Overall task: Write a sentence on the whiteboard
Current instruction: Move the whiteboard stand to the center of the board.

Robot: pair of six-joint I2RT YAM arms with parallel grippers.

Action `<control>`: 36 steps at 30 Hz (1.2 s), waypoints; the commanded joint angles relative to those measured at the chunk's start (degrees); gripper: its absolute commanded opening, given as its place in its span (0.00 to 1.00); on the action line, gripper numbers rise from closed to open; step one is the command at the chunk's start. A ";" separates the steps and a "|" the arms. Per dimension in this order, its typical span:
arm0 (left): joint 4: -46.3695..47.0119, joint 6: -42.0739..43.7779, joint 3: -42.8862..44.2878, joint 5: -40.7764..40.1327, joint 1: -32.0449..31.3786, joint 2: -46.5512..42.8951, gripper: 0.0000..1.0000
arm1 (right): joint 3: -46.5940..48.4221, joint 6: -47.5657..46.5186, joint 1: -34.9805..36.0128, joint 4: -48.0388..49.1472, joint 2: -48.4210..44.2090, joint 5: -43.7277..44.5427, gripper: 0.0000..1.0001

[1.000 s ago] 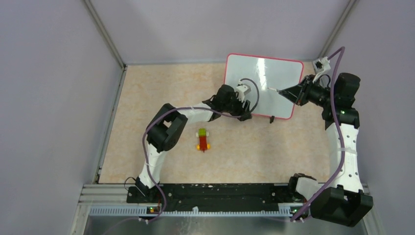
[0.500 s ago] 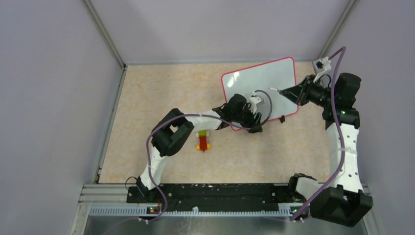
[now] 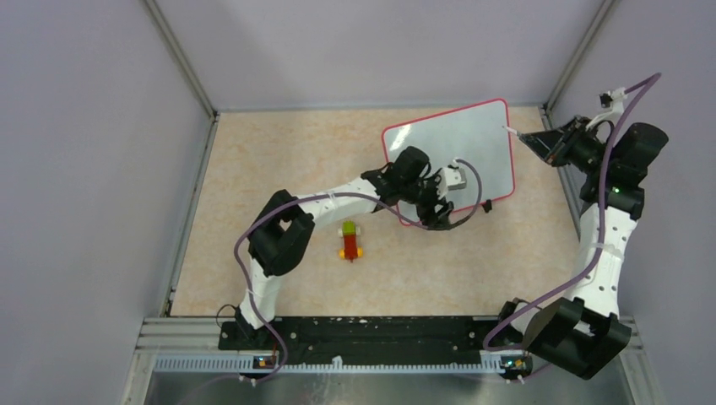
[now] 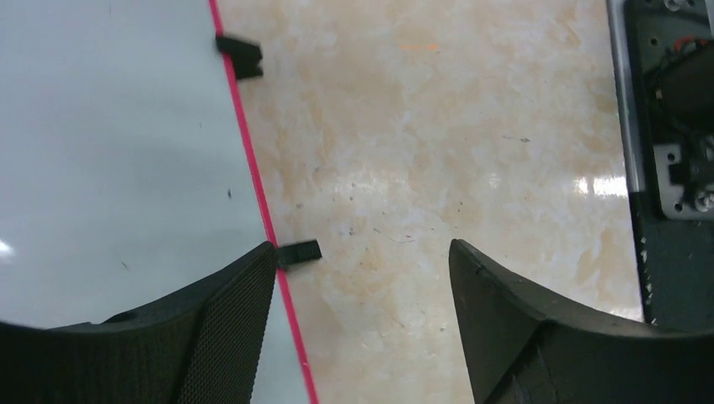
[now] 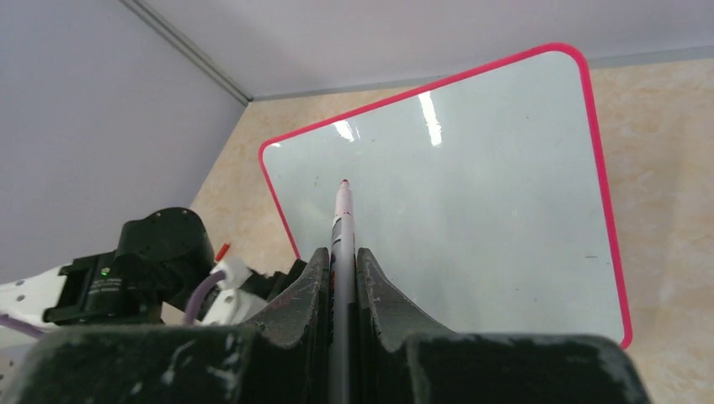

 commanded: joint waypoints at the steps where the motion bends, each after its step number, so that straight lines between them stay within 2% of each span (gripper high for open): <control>1: -24.21 32.89 15.45 11.47 -0.78 2.82 0.79 | 0.39 6.91 -1.53 9.62 0.66 -2.07 0.00; 5: -41.63 54.11 29.86 9.33 -1.32 11.09 0.71 | -1.19 7.74 -1.84 11.29 0.51 -2.83 0.00; 12: -44.56 70.97 32.30 1.72 -3.02 14.17 0.63 | -2.21 8.06 -2.13 11.91 -0.21 -4.23 0.00; 18: -46.48 73.94 36.19 -0.95 -3.66 18.85 0.62 | -3.22 8.69 -2.13 13.17 -0.33 -4.89 0.00; 26: -45.12 76.11 36.25 -4.67 -3.75 22.49 0.58 | -3.49 8.57 -2.12 13.24 -0.33 -5.71 0.00; 36: -48.40 81.30 36.54 -9.94 -3.83 22.89 0.33 | -4.51 9.33 -2.08 15.21 -0.41 -6.98 0.00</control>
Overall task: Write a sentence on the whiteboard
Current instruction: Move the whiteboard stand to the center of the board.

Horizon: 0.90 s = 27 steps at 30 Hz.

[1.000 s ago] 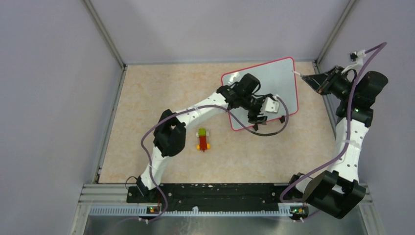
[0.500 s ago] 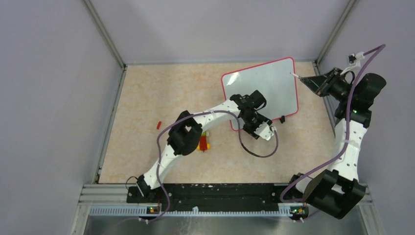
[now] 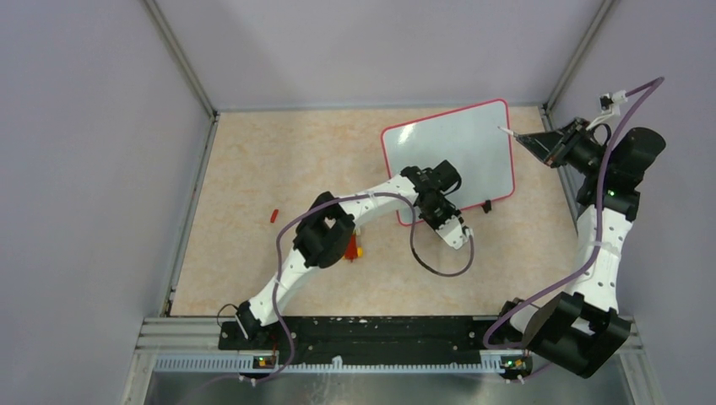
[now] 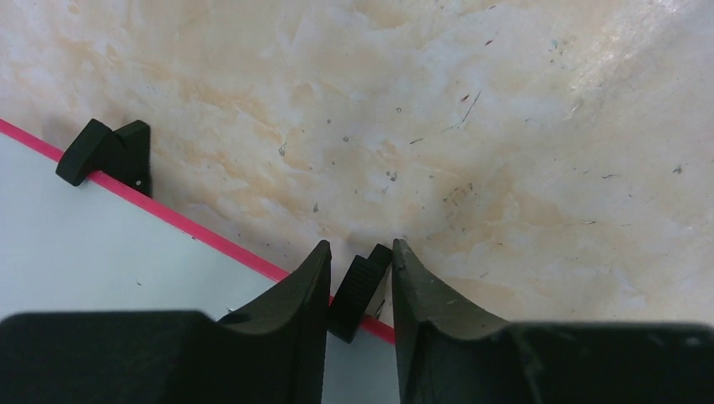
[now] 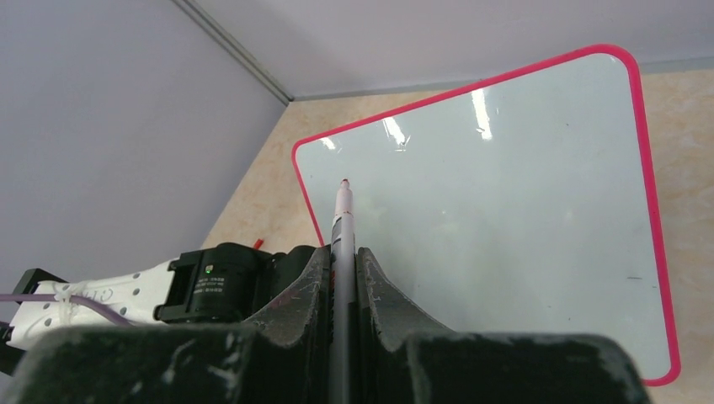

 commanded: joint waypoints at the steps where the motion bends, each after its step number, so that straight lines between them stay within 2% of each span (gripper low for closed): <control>1: -4.17 2.74 1.60 -2.65 -0.14 -0.18 0.30 | -0.58 0.35 -0.64 3.41 -1.36 -1.25 0.00; 5: -6.29 3.13 1.60 -2.97 -1.19 -0.93 0.22 | -0.76 0.31 -0.67 3.60 -1.32 -1.45 0.00; 14: -12.07 2.94 1.61 -3.58 -3.71 -2.52 0.17 | -1.13 0.24 -0.69 3.68 -1.59 -2.10 0.00; 20: -16.24 3.52 1.91 -6.44 -5.53 -3.02 0.09 | -1.34 0.41 -0.69 3.88 -1.82 -2.13 0.00; 23: -20.24 2.98 3.53 -8.09 -6.67 -2.22 0.02 | -1.46 0.40 -0.69 3.98 -1.85 -2.37 0.00; 27: -24.18 1.38 4.41 -10.33 -8.63 -1.86 0.00 | -1.54 0.51 -0.63 4.09 -1.94 -2.68 0.00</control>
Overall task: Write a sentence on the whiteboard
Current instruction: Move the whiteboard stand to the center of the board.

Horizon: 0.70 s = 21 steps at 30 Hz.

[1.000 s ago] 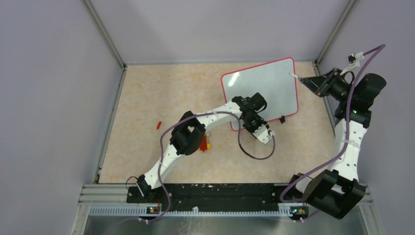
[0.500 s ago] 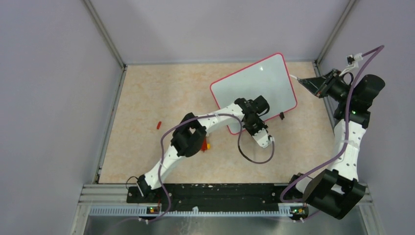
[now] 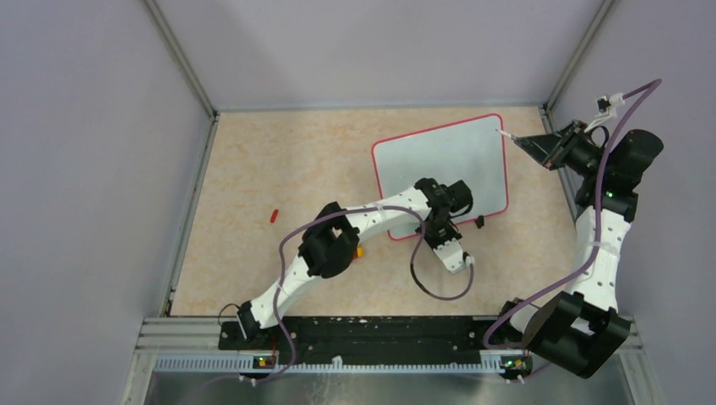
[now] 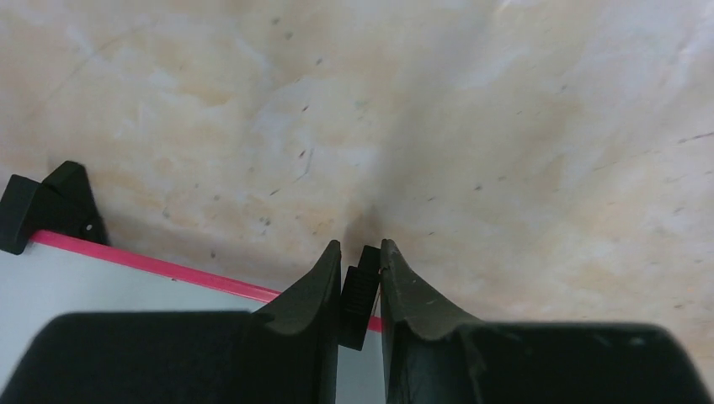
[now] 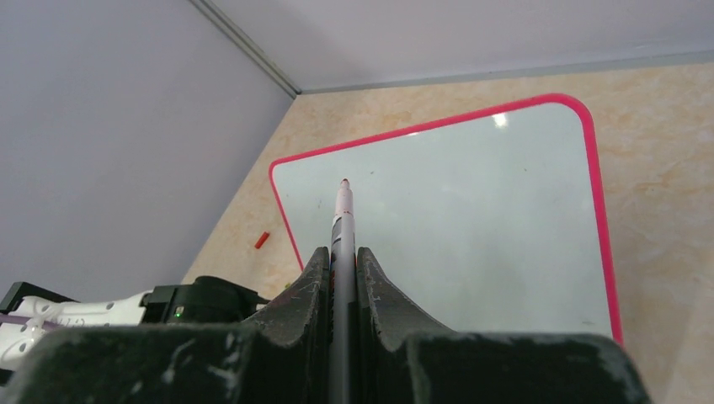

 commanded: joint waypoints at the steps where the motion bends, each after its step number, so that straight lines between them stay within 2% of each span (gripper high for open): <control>1: -10.85 -2.85 2.02 -0.90 -3.37 -1.47 0.00 | -0.13 0.15 -0.68 2.98 -1.78 -1.34 0.00; 6: -12.34 -5.96 2.15 -3.67 -5.80 -0.66 0.00 | -0.54 0.79 -0.65 3.73 -2.23 -1.73 0.00; 12: -12.36 -10.03 2.81 -2.76 -7.48 0.15 0.01 | -0.82 0.46 -0.65 3.46 -2.88 -2.04 0.00; 13: -11.57 -11.13 2.65 -3.14 -7.75 0.02 0.07 | -0.86 0.38 -0.67 3.40 -2.90 -2.09 0.00; 16: -8.89 -14.48 1.64 -5.57 -8.31 -1.38 0.51 | -0.44 -0.11 -0.68 2.77 -2.94 -2.14 0.00; 21: -0.69 -20.90 -2.81 -1.31 -8.53 -7.69 0.95 | 1.87 -2.67 -0.61 -1.35 -2.43 -1.52 0.00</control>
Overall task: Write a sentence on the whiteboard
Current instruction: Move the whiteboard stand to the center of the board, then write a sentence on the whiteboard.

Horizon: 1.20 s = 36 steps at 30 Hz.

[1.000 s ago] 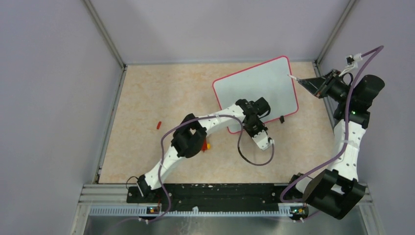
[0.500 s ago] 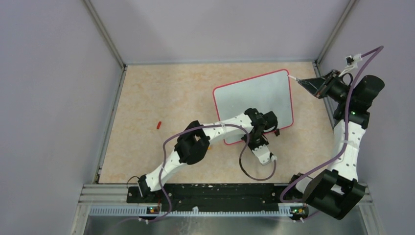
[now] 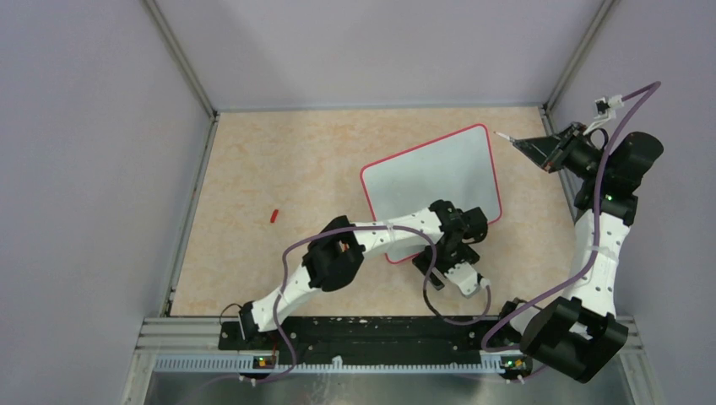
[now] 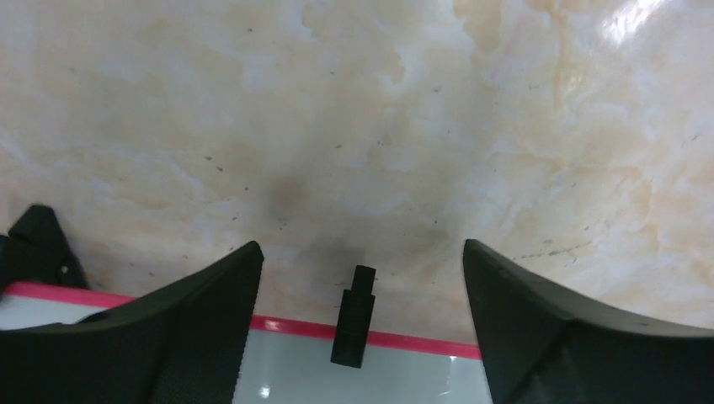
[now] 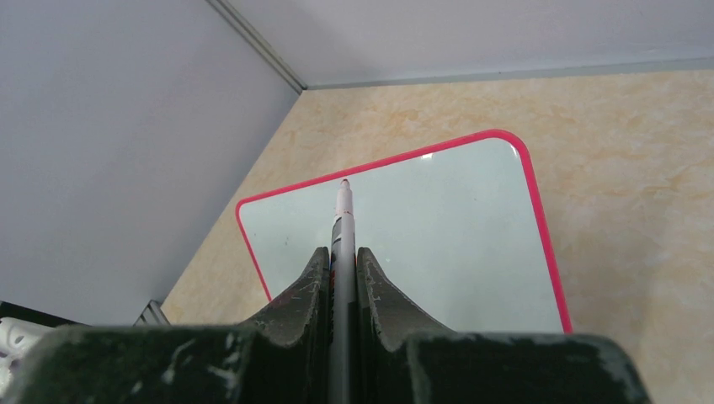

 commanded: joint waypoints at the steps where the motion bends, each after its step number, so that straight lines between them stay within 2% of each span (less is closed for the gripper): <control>1: 7.18 -7.53 -3.97 4.85 -0.52 -8.97 0.98 | 3.41 -3.07 -0.62 -3.00 -0.70 -0.03 0.00; 7: 14.22 -16.19 -8.82 5.34 -0.86 -17.97 0.99 | 9.95 -6.57 -0.66 -8.49 1.59 1.27 0.00; 11: 17.65 -24.86 -14.55 4.38 -0.24 -26.63 0.99 | 15.05 -10.87 -0.64 -13.59 4.09 1.65 0.00; 13: 20.61 -30.46 -18.40 5.29 1.76 -31.95 0.99 | 17.15 -12.32 -0.50 -15.48 5.18 1.44 0.00; 16: 30.57 -44.56 -25.26 1.17 6.95 -40.26 0.99 | 18.58 -14.63 0.63 -17.65 5.89 2.35 0.00; 19: 37.08 -56.41 -29.96 6.99 17.42 -48.48 0.99 | 19.02 -17.92 3.47 -20.63 5.95 4.60 0.00; 22: 40.18 -67.88 -31.40 15.91 31.33 -53.05 0.99 | 18.87 -21.04 7.43 -23.05 5.92 7.12 0.00; 24: 40.28 -70.04 -32.70 23.01 39.58 -54.43 0.99 | 18.45 -22.57 10.03 -24.06 5.84 7.97 0.00; 28: 44.28 -76.58 -38.40 36.84 50.96 -55.06 0.99 | 16.40 -25.25 14.82 -24.97 5.32 10.31 0.00; 32: 54.79 -85.45 -45.17 48.73 56.47 -52.83 0.98 | 12.83 -24.59 17.47 -22.79 4.34 9.57 0.00; 36: 64.19 -92.54 -48.95 57.43 56.54 -49.78 0.82 | 12.00 -28.27 20.73 -25.26 3.75 10.36 0.00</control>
